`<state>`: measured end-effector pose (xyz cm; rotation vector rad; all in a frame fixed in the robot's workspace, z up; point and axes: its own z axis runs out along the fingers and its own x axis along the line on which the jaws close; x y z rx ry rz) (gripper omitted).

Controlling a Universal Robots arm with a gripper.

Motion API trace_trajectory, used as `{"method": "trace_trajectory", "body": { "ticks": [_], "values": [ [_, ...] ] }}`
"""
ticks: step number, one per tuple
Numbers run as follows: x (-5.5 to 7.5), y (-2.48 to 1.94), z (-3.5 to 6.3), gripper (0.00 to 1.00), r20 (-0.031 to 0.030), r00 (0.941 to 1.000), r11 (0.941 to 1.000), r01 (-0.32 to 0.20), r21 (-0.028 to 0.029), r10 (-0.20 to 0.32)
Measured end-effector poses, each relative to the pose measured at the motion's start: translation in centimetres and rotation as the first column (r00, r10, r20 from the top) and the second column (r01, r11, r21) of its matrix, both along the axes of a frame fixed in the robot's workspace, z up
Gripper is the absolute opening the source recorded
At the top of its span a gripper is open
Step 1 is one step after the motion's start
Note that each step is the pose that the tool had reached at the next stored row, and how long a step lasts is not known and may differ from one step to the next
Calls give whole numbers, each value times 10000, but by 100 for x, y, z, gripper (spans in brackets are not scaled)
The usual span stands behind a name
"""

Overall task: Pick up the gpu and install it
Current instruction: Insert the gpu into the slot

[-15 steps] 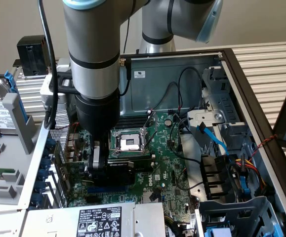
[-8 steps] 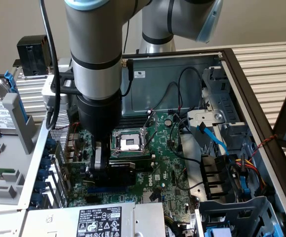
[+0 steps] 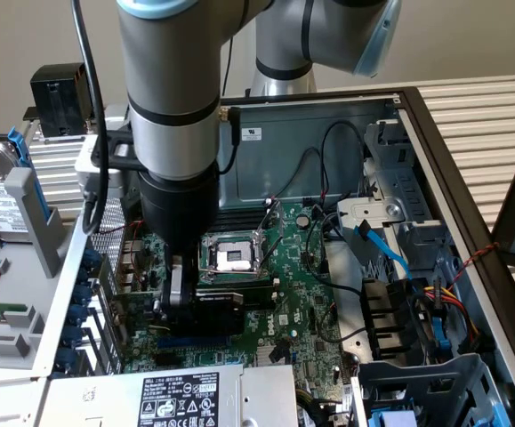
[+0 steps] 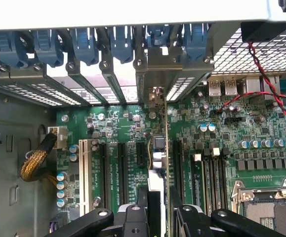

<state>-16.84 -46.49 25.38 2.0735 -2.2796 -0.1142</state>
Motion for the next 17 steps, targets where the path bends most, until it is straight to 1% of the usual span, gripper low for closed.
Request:
{"method": "trace_trajectory", "body": {
  "ticks": [17],
  "values": [
    [-16, 8, -1, 27, 0, 10000, 10000, -32, -1, 32]
  ]
}}
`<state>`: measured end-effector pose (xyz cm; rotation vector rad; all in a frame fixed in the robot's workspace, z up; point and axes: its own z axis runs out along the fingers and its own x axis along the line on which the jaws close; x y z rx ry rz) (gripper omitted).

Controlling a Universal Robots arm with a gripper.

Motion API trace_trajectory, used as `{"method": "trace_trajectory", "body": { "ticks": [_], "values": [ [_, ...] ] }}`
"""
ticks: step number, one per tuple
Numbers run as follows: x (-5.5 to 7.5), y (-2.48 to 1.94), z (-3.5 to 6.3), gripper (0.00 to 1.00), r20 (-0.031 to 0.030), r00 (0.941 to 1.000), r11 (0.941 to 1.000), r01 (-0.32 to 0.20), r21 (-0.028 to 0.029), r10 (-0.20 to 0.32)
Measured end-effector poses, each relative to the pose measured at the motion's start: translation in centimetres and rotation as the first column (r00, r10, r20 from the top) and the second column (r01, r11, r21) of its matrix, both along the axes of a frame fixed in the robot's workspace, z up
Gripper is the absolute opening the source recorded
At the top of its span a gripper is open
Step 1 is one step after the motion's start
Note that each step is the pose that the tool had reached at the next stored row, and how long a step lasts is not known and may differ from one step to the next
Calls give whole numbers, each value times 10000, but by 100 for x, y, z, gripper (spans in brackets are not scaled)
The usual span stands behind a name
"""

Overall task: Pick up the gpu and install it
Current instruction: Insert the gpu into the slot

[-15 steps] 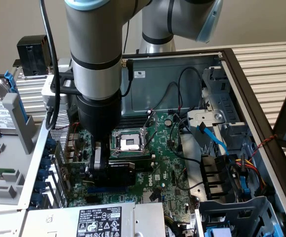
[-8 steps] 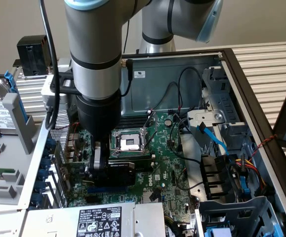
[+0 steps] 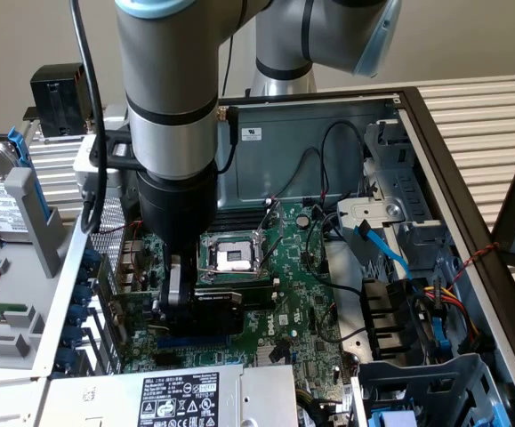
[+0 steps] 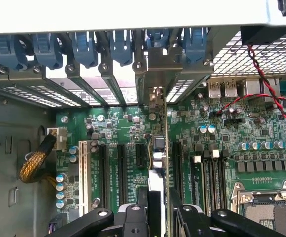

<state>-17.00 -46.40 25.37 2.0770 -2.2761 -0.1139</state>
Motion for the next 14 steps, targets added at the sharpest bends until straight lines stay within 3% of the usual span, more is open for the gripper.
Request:
{"method": "trace_trajectory", "body": {
  "ticks": [14],
  "values": [
    [0, 15, 0, 27, 0, 9999, 9999, -135, 0, 135]
  ]
}}
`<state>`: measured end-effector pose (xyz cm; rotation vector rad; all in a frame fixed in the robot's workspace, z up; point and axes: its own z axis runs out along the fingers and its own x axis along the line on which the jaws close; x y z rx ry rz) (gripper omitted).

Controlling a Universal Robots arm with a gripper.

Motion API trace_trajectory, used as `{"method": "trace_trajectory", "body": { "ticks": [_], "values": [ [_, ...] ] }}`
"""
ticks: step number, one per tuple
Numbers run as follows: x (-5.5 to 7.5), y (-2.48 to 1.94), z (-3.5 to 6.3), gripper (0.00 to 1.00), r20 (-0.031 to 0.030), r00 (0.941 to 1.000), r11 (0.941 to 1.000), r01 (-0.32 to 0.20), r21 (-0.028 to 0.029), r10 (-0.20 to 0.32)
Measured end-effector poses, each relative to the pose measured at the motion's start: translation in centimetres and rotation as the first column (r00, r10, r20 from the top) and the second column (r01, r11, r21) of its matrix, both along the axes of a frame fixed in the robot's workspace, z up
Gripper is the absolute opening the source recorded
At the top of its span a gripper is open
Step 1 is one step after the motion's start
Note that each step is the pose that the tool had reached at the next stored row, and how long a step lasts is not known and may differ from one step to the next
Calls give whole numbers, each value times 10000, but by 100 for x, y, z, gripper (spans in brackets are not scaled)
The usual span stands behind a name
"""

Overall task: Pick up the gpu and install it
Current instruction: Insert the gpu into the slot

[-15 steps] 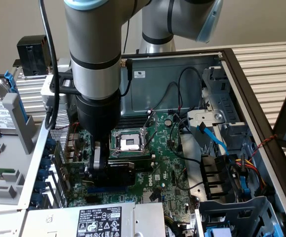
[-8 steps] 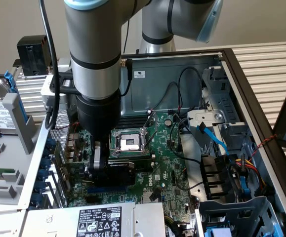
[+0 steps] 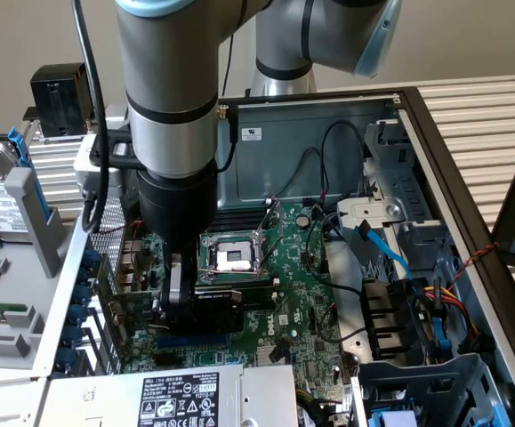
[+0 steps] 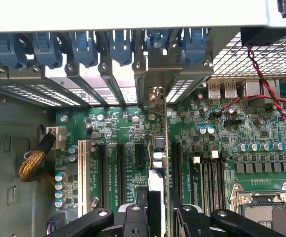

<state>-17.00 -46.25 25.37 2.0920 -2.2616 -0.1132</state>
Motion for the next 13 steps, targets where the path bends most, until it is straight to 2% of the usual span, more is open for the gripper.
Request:
{"method": "trace_trajectory", "body": {
  "ticks": [13],
  "values": [
    [-3, 0, -3, 27, 1, 9999, 9999, -102, 1, 102]
  ]
}}
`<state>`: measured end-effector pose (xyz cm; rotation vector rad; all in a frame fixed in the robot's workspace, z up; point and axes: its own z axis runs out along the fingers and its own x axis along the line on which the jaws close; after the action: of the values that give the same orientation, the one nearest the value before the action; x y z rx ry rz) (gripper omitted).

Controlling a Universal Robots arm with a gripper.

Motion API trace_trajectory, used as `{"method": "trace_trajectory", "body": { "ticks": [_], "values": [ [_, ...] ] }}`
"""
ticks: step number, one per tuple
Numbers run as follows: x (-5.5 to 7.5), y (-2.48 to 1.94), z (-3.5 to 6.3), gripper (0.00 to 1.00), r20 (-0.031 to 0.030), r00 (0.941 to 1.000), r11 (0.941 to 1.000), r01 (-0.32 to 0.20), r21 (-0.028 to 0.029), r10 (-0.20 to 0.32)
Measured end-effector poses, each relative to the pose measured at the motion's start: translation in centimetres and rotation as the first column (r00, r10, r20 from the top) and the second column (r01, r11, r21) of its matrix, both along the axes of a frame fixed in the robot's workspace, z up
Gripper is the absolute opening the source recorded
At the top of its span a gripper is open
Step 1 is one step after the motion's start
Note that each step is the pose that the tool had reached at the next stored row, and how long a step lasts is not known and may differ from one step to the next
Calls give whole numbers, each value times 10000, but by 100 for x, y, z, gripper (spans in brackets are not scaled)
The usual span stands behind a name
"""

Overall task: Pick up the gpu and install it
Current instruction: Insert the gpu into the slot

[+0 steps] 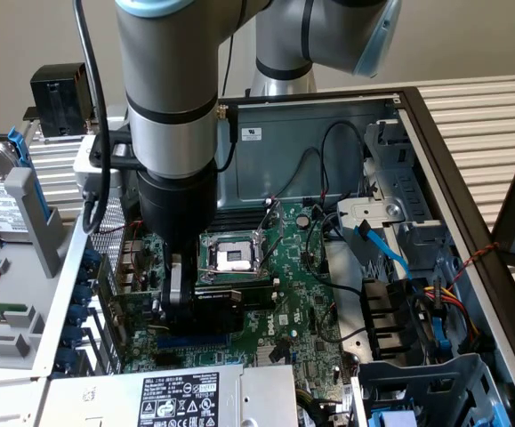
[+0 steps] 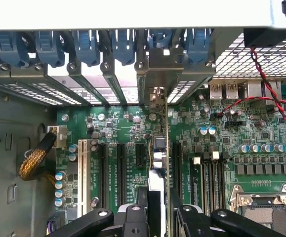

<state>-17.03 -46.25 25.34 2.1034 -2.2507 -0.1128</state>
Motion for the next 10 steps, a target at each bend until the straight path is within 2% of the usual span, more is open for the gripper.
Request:
{"method": "trace_trajectory", "body": {
  "ticks": [10],
  "values": [
    [-4, 0, -11, 27, -1, 10000, 10000, 0, -14, 0]
  ]
}}
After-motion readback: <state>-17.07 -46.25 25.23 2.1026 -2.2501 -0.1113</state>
